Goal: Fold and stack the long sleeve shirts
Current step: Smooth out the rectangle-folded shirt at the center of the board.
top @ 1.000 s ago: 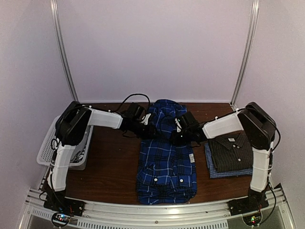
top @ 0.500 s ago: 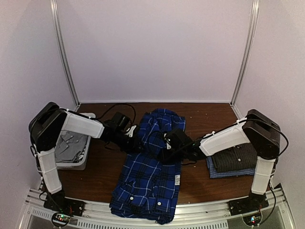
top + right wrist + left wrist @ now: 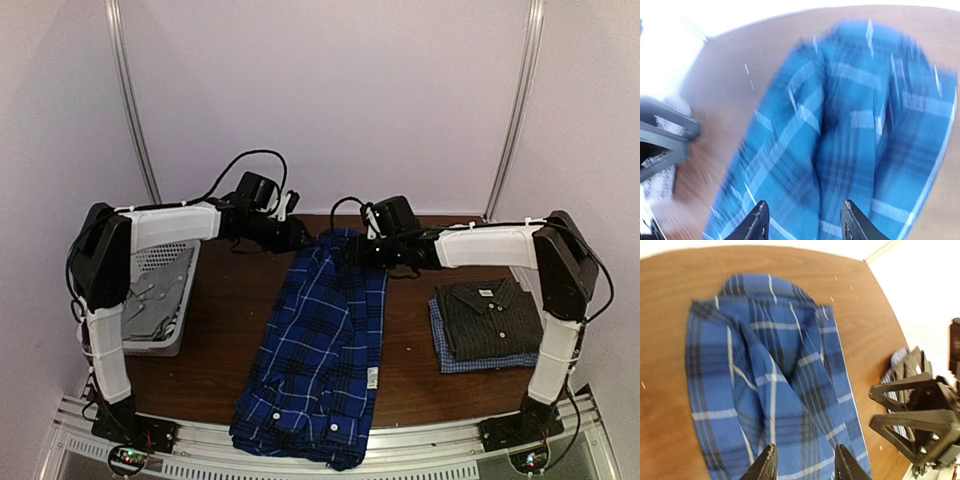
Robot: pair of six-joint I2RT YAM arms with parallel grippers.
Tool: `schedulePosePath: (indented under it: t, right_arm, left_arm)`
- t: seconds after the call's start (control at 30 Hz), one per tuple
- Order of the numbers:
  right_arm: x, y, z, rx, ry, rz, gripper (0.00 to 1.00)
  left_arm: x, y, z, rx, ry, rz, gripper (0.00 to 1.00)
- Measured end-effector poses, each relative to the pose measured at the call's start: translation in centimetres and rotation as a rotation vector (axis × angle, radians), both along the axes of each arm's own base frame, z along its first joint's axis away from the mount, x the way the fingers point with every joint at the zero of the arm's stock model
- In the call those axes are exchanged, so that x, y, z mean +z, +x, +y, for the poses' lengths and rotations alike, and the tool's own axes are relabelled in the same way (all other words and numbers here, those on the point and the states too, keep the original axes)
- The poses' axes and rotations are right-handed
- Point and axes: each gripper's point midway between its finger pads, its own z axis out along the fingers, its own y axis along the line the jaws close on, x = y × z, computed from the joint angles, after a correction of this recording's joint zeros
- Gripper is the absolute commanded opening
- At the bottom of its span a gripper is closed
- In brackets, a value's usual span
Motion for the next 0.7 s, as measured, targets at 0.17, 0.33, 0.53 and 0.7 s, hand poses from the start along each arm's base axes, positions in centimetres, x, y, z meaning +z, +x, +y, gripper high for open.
schedulePosePath:
  t: [0.17,0.33,0.53,0.7]
  right_arm:
    - [2.1,5.1,2.0,0.021,0.025,-0.083,0.51]
    - [-1.3,7.2,3.0,0.048,-0.029,-0.053,0.54]
    - [-5.1,8.4,3.7,0.065,-0.082,-0.007,0.54]
    - [-6.2,9.3,3.9,0.064,-0.09,-0.002,0.41]
  left_arm:
    - [-1.0,6.1,0.0,0.042,0.007,-0.05,0.4]
    - [-5.0,9.6,-0.4,0.051,0.029,-0.033,0.4]
    - [-8.9,11.0,-1.2,0.041,0.034,-0.002,0.4]
    - [-11.1,11.8,-1.1,0.064,0.058,0.007,0.39]
